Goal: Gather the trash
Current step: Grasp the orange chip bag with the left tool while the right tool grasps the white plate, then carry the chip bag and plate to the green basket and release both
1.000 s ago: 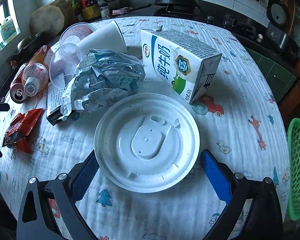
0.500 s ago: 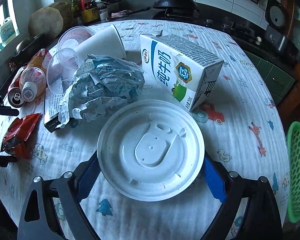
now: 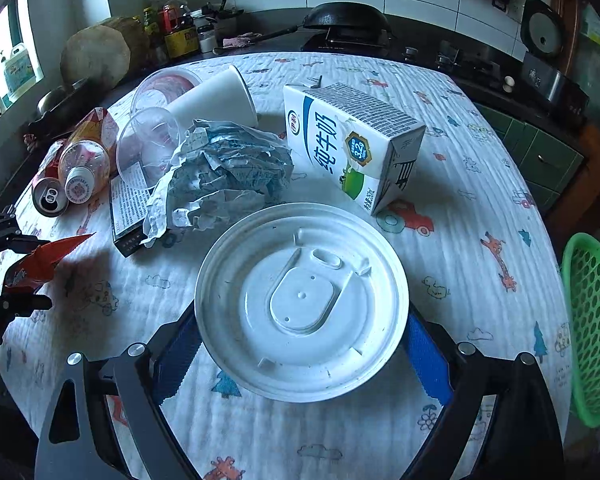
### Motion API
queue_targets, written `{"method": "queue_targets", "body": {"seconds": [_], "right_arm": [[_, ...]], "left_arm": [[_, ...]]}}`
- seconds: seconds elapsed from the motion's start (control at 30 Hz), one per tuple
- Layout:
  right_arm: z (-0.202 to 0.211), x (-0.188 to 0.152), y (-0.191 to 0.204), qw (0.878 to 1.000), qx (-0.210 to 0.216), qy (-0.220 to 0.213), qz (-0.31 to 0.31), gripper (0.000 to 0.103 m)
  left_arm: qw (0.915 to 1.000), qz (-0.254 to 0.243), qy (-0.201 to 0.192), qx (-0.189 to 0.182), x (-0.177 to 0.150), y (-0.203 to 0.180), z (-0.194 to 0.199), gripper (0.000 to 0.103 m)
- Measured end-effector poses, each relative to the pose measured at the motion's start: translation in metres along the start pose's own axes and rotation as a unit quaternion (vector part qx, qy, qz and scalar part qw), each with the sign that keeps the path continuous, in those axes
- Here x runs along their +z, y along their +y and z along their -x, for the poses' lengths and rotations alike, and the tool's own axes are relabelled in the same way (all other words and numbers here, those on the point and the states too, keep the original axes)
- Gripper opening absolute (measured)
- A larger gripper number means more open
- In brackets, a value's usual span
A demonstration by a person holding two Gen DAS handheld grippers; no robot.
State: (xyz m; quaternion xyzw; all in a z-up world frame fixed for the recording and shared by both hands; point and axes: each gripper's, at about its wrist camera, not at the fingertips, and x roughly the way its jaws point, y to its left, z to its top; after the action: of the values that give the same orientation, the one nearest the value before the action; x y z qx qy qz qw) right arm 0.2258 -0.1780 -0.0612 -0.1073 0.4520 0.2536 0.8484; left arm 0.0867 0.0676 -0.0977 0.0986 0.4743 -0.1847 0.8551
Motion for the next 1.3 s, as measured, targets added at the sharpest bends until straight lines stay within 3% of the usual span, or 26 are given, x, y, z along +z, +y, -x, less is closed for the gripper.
{"method": "queue_targets", "body": {"seconds": [0.17,0.43,0.7,0.93,1.1,1.3], "right_arm": [[0.022,-0.008,-0.011,1.000,-0.008,-0.015,-0.015,0.089],[0.058,-0.023,-0.065,0.996,-0.050,-0.034,-0.064,0.089],[0.093,-0.037,-0.162,0.983,-0.118,-0.048,-0.129,0.089],[0.098,-0.055,-0.253,0.967,-0.171,-0.043,-0.184,0.089],[0.090,-0.068,-0.301,0.959,-0.171,-0.036,-0.223,0.089],[0.088,-0.078,-0.322,0.954,-0.166,-0.048,-0.247,0.093]], "left_arm": [[0.9997,0.001,-0.021,-0.013,0.013,-0.011,0.012,0.057],[0.9963,-0.020,-0.061,-0.057,0.070,-0.046,0.016,0.057],[0.9900,-0.056,-0.071,-0.108,0.148,-0.099,-0.011,0.057],[0.9848,-0.090,-0.068,-0.132,0.214,-0.146,-0.042,0.057],[0.9809,-0.110,-0.062,-0.148,0.252,-0.175,-0.061,0.057],[0.9771,-0.123,-0.049,-0.167,0.292,-0.208,-0.087,0.057]]}}
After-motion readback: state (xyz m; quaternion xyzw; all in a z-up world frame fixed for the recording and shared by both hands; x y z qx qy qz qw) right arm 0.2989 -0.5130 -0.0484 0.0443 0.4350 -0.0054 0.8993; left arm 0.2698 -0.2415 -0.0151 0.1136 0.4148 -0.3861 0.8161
